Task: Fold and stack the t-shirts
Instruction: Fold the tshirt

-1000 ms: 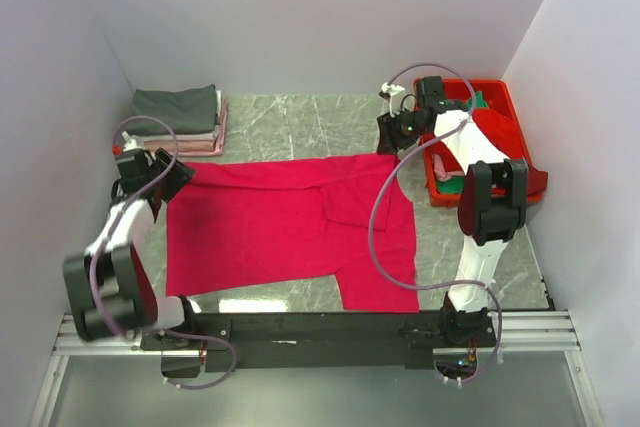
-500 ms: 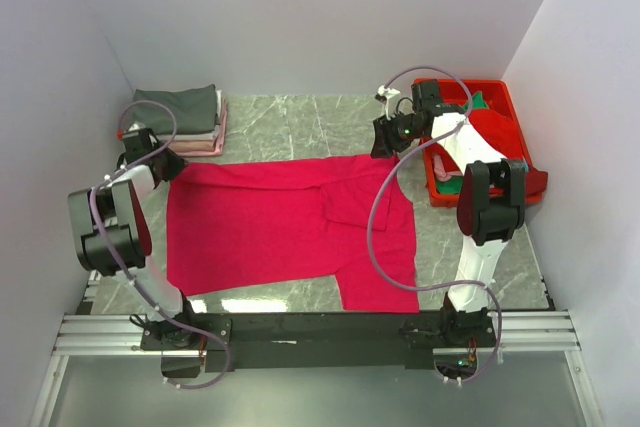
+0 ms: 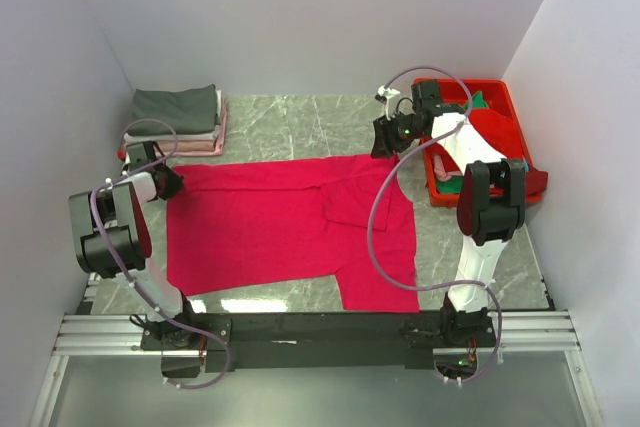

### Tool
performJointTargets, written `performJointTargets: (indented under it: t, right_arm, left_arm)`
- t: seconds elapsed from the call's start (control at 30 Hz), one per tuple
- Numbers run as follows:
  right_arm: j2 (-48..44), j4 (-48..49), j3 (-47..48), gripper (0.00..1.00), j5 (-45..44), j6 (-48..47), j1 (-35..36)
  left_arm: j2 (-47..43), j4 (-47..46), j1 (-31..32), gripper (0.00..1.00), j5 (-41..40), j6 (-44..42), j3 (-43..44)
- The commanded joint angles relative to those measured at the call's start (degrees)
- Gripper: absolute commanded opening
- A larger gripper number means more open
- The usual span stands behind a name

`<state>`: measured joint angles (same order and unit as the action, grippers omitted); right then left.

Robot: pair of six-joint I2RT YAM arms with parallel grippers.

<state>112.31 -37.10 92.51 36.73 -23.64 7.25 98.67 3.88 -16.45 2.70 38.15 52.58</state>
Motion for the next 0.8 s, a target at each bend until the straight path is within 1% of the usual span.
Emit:
performJointTargets:
  t: [0.0, 0.2, 0.27, 0.37, 0.4, 0.53, 0.63, 0.67, 0.73, 0.77]
  right_arm:
    - [-1.5, -0.3, 0.3, 0.55, 0.0, -0.8, 0.0]
    - [0.8, 0.4, 2.1, 0.55, -2.8, 0.1, 0.0]
    - [1.9, 1.2, 2.9, 0.55, -5.3, 1.8, 0.0]
    - [5.0, 1.0, 5.3, 0.54, -8.3, 3.2, 0.0]
    - [5.5, 1.2, 6.0, 0.53, -9.6, 3.8, 0.0]
    - [7.6, 0.9, 7.7, 0.51, -13.0, 3.7, 0.0]
    - [8.7, -0.1, 8.8, 0.44, -14.1, 2.8, 0.1]
    - [9.6, -0.7, 9.9, 0.40, -14.3, 2.4, 0.1]
    - [10.6, -2.1, 11.1, 0.37, -14.8, 1.8, 0.1]
    - [11.8, -2.5, 12.3, 0.34, -15.0, 1.8, 0.1]
  left_arm:
    - [0.3, 2.3, -0.7, 0.08, -2.5, -0.8, 2.2]
    - [-3.0, 2.6, -1.4, 0.12, -2.5, -0.5, 1.3]
    - [-3.9, 2.4, -2.2, 0.13, -2.5, -0.4, 0.9]
    - [-6.4, 1.4, -3.3, 0.20, -1.6, -0.5, 0.2]
    - [-7.3, 1.0, -3.5, 0.24, -1.7, -0.4, -0.3]
    - [-11.6, -0.1, -4.7, 0.25, -0.2, -0.2, -0.5]
    - [-12.9, -1.8, -5.0, 0.27, 2.5, -0.9, -0.5]
    - [-12.8, -2.4, -5.0, 0.28, 4.3, -1.5, -0.4]
    - [-11.4, -3.3, -5.0, 0.28, 7.0, -2.6, 0.4]
    - [-10.7, -3.1, -5.0, 0.28, 8.1, -2.8, 0.9]
